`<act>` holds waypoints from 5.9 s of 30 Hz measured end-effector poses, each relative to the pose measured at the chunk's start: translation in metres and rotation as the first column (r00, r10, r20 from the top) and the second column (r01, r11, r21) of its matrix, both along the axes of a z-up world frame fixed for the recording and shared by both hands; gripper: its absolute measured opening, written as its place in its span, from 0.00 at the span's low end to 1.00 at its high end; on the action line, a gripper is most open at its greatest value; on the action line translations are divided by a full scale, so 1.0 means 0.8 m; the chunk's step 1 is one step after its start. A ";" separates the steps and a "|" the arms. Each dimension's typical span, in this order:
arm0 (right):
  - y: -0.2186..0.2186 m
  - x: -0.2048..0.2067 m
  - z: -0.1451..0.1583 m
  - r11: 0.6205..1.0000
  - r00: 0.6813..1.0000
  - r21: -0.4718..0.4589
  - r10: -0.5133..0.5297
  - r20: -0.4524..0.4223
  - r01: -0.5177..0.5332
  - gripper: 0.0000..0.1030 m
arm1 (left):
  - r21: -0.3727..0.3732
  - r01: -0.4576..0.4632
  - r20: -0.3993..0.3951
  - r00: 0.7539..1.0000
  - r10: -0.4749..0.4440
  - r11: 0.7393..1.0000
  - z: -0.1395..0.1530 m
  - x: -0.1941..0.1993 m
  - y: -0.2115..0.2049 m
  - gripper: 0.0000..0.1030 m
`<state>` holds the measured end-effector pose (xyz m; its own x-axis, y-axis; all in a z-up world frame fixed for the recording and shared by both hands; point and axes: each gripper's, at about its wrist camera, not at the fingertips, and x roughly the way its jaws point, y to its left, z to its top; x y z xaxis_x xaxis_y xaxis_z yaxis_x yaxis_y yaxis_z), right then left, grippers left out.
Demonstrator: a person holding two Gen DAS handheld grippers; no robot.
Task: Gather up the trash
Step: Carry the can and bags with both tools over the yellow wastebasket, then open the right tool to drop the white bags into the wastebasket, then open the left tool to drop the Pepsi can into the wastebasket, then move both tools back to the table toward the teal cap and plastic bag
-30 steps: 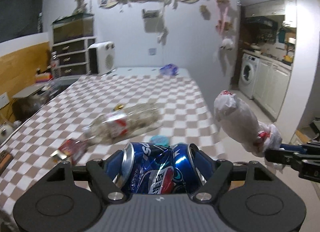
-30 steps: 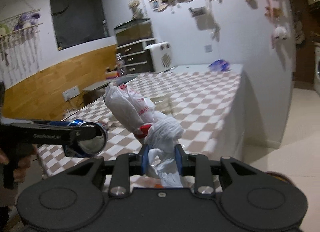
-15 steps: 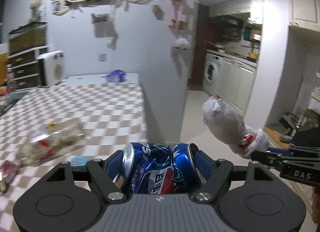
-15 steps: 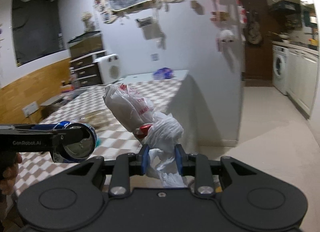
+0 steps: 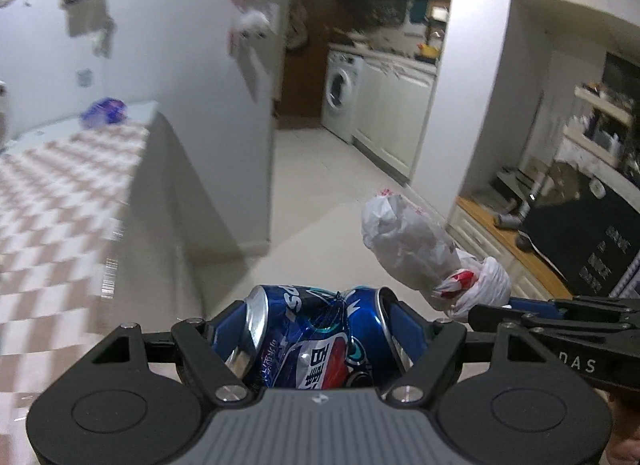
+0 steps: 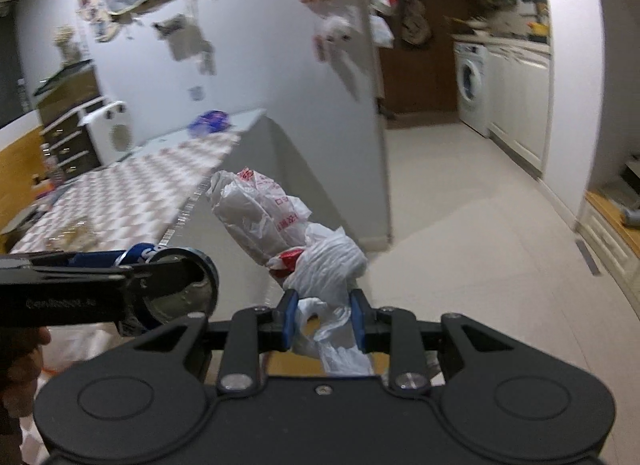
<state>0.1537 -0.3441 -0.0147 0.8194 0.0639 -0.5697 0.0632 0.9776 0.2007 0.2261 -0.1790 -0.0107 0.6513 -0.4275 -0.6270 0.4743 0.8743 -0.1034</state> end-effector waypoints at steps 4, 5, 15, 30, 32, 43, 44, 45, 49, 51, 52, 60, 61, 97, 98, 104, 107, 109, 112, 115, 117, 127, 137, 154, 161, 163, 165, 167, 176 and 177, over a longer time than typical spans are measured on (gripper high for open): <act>-0.022 0.010 -0.021 0.998 0.997 -0.001 -0.062 -0.051 0.062 0.28 | 0.033 0.055 -0.056 0.997 -0.053 0.998 -0.036 0.029 -0.031 0.76; -0.028 0.010 -0.027 0.997 0.995 -0.003 -0.075 -0.062 0.075 0.28 | 0.050 0.069 -0.073 0.995 -0.066 0.996 -0.047 0.039 -0.039 0.76; -0.055 0.062 -0.092 0.990 0.969 0.046 -0.118 -0.219 0.131 0.28 | 0.234 0.205 -0.204 0.966 -0.158 0.951 -0.147 0.102 -0.078 0.77; -0.028 0.177 -0.176 0.992 0.912 0.070 -0.064 -0.405 0.101 0.28 | 0.318 0.150 -0.314 0.948 -0.045 0.936 -0.203 0.161 -0.055 0.77; -0.028 0.187 -0.187 0.990 0.906 0.091 -0.058 -0.419 0.105 0.28 | 0.332 0.144 -0.314 0.949 -0.035 0.932 -0.205 0.166 -0.056 0.77; -0.031 0.220 -0.235 0.973 0.876 0.179 -0.044 -0.480 0.147 0.29 | 0.313 0.080 -0.317 0.948 0.025 0.946 -0.205 0.181 -0.044 0.78; -0.032 0.221 -0.237 0.971 0.875 0.186 -0.045 -0.481 0.152 0.29 | 0.301 0.067 -0.327 0.944 0.037 0.951 -0.205 0.184 -0.045 0.78; -0.034 0.222 -0.240 0.969 0.875 0.193 -0.043 -0.483 0.154 0.29 | 0.285 0.054 -0.338 0.940 0.048 0.957 -0.205 0.187 -0.043 0.78; -0.038 0.223 -0.247 0.963 0.872 0.215 -0.038 -0.488 0.162 0.29 | 0.197 -0.007 -0.405 0.910 0.089 0.980 -0.205 0.194 -0.025 0.78; -0.042 0.226 -0.252 0.956 0.869 0.234 -0.041 -0.493 0.178 0.30 | 0.185 -0.022 -0.412 0.906 0.098 0.982 -0.204 0.194 -0.029 0.78; -0.046 0.226 -0.253 0.951 0.869 0.249 -0.040 -0.493 0.185 0.30 | 0.185 -0.025 -0.411 0.906 0.100 0.982 -0.203 0.193 -0.029 0.78; -0.064 0.221 -0.266 0.891 0.879 0.381 -0.040 -0.475 0.247 0.42 | 0.193 -0.039 -0.418 0.901 0.118 0.980 -0.207 0.190 -0.033 0.80; -0.063 0.220 -0.265 0.900 0.876 0.365 -0.039 -0.480 0.240 0.42 | 0.185 -0.042 -0.424 0.898 0.118 0.982 -0.208 0.191 -0.033 0.80; -0.039 0.174 -0.234 0.994 0.878 0.095 -0.003 -0.479 0.055 0.77 | 0.282 -0.016 -0.456 0.877 0.149 0.959 -0.227 0.200 -0.037 1.00; -0.040 0.170 -0.230 0.995 0.879 0.083 -0.012 -0.476 0.058 0.79 | 0.294 -0.014 -0.449 0.881 0.151 0.956 -0.227 0.199 -0.038 1.00; -0.046 0.152 -0.215 0.993 0.882 0.077 -0.044 -0.469 0.090 0.96 | 0.339 0.012 -0.433 0.890 0.144 0.941 -0.227 0.184 -0.044 1.00; -0.047 0.142 -0.209 0.994 0.889 0.051 -0.064 -0.454 0.098 1.00 | 0.338 0.023 -0.426 0.895 0.131 0.941 -0.220 0.173 -0.044 1.00; -0.049 0.136 -0.204 0.992 0.893 0.041 -0.087 -0.442 0.117 1.00 | 0.317 0.023 -0.431 0.894 0.123 0.948 -0.212 0.166 -0.040 1.00; -0.054 0.129 -0.199 0.990 0.896 0.044 -0.099 -0.433 0.131 1.00 | 0.302 0.012 -0.418 0.901 0.121 0.953 -0.198 0.154 -0.037 1.00; -0.055 0.122 -0.195 0.990 0.900 0.045 -0.100 -0.425 0.132 1.00 | 0.303 0.004 -0.395 0.911 0.122 0.953 -0.184 0.142 -0.034 1.00; -0.056 0.117 -0.191 0.990 0.902 0.047 -0.102 -0.418 0.134 1.00 | 0.307 0.005 -0.383 0.916 0.119 0.952 -0.176 0.134 -0.031 1.00; -0.057 0.090 -0.162 0.991 0.925 0.035 -0.108 -0.365 0.130 1.00 | 0.290 -0.019 -0.326 0.938 0.117 0.957 -0.136 0.093 -0.012 1.00; -0.051 0.035 -0.113 0.990 0.951 0.019 -0.131 -0.279 0.142 1.00 | 0.230 -0.044 -0.253 0.962 0.104 0.972 -0.091 0.034 0.022 1.00; -0.010 -0.075 -0.030 0.995 0.994 0.005 -0.097 -0.058 0.097 1.00 | 0.100 -0.074 -0.022 0.997 0.076 0.992 0.000 -0.090 0.100 1.00; 0.028 -0.098 -0.016 0.999 0.999 0.002 -0.046 0.027 0.046 1.00 | 0.045 -0.143 0.064 0.988 0.140 0.989 0.028 -0.124 0.157 1.00; 0.042 -0.101 -0.014 1.000 0.999 0.002 -0.024 0.048 0.024 1.00 | 0.037 -0.168 0.083 0.983 0.164 0.985 0.033 -0.129 0.175 1.00; 0.056 -0.100 -0.013 1.000 0.998 -0.002 0.000 0.066 0.000 1.00 | 0.020 -0.183 0.092 0.979 0.181 0.983 0.039 -0.131 0.195 1.00; 0.070 -0.099 -0.013 1.000 0.997 -0.005 0.024 0.076 -0.023 1.00 | 0.008 -0.208 0.105 0.973 0.206 0.978 0.044 -0.132 0.216 1.00; 0.139 -0.080 -0.012 0.985 0.979 -0.013 0.174 0.109 -0.174 1.00 | 0.013 -0.352 0.138 0.928 0.347 0.936 0.054 -0.114 0.300 1.00; 0.147 -0.077 -0.013 0.981 0.975 -0.013 0.193 0.107 -0.193 1.00 | 0.015 -0.368 0.137 0.922 0.363 0.930 0.054 -0.110 0.309 1.00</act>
<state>0.0923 -0.2263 -0.0251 0.8482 0.2259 -0.4792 -0.1488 0.9697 0.1938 0.1383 0.0683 0.0323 0.8343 -0.1203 -0.5381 0.1277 0.9915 -0.0238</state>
